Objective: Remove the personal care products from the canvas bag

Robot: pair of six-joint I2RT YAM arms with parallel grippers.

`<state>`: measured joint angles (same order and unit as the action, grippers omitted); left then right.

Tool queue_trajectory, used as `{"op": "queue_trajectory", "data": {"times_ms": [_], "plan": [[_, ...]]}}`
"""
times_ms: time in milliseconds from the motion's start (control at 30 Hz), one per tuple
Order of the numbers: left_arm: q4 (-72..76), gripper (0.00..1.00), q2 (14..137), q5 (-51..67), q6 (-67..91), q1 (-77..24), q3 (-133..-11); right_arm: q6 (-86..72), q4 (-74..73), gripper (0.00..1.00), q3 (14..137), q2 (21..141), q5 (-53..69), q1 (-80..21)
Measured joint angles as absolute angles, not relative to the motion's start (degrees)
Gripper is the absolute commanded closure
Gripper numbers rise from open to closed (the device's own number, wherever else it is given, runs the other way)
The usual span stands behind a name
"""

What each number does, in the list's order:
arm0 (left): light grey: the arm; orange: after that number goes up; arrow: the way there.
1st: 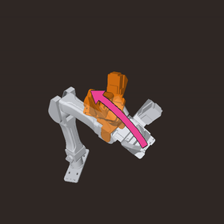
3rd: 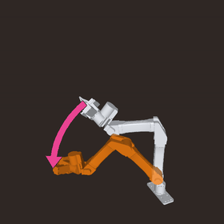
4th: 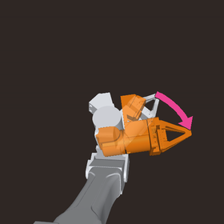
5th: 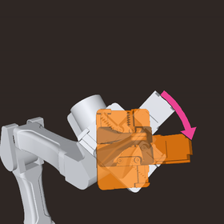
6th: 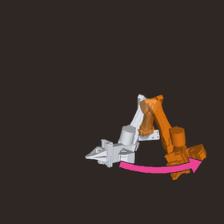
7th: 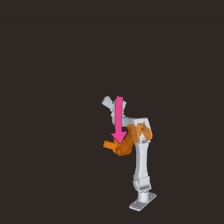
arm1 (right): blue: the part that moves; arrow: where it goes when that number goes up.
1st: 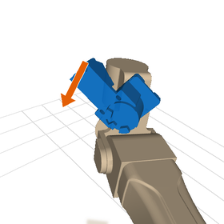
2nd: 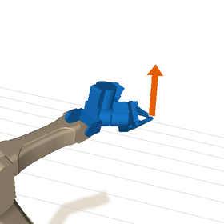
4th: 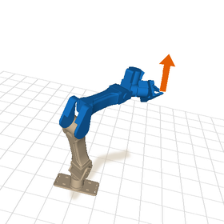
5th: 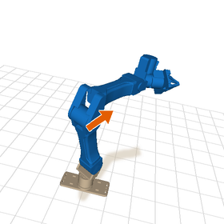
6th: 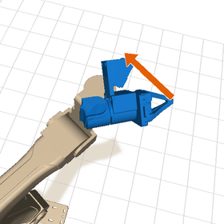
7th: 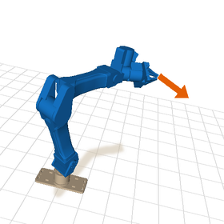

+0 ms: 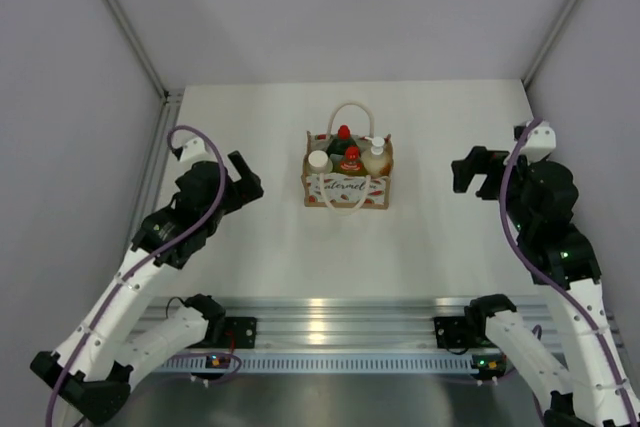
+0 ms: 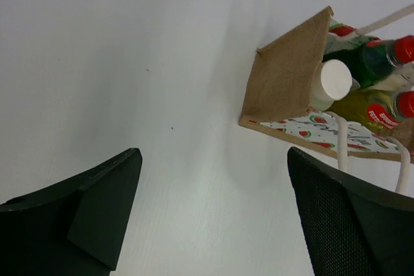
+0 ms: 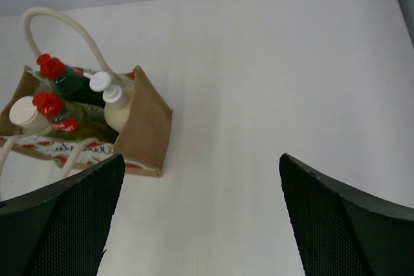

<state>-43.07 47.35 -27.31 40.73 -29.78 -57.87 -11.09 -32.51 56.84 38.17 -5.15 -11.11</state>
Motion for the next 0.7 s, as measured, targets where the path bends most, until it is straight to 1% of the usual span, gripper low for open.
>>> {"op": "queue_trajectory", "data": {"times_ms": [133, 233, 333, 400, 500, 533, 567, 600, 633, 700], "plan": [[-38.74, 0.02, 49.06, -19.55, 41.69, -29.78, -55.02, -11.05, -29.10, 0.01, 53.71, 37.47, 2.20, -11.11], [-35.97, 0.02, 51.16, -14.20, 42.76, -29.78, -52.73, -11.16, -24.69, 0.01, 50.63, 36.99, 10.70, -11.11], [-34.20, 0.02, 53.45, -10.15, 43.48, -29.78, -52.23, -11.62, -18.17, 0.01, 47.44, 37.71, 19.25, -11.14], [-32.71, 0.02, 54.59, -7.99, 43.64, -29.78, -52.23, -11.92, -14.28, 0.00, 46.17, 39.29, 22.76, -11.27], [-31.20, 0.02, 55.29, -6.02, 43.64, -29.78, -52.05, -11.88, -8.88, 0.07, 45.74, 43.83, 24.93, -12.56], [-30.89, 0.02, 55.44, -5.41, 43.64, -29.78, -52.03, -11.60, -7.07, 0.13, 45.74, 45.45, 24.75, -13.63], [-30.59, 0.02, 55.57, -4.99, 43.64, -29.78, -52.01, -11.09, -5.39, 0.15, 45.74, 47.46, 24.40, -15.00], [-30.30, 0.02, 55.68, -4.40, 43.64, -29.78, -51.96, -10.74, -4.21, 0.17, 45.74, 48.97, 23.86, -16.25], [-30.15, 0.02, 55.79, -3.86, 43.62, -29.80, -51.94, -9.91, -2.92, 0.22, 45.74, 50.92, 22.11, -18.17], [-29.95, 0.02, 55.77, -3.16, 43.59, -29.93, -51.86, -8.08, -0.10, 0.26, 45.74, 54.48, 18.55, -21.78]]}}
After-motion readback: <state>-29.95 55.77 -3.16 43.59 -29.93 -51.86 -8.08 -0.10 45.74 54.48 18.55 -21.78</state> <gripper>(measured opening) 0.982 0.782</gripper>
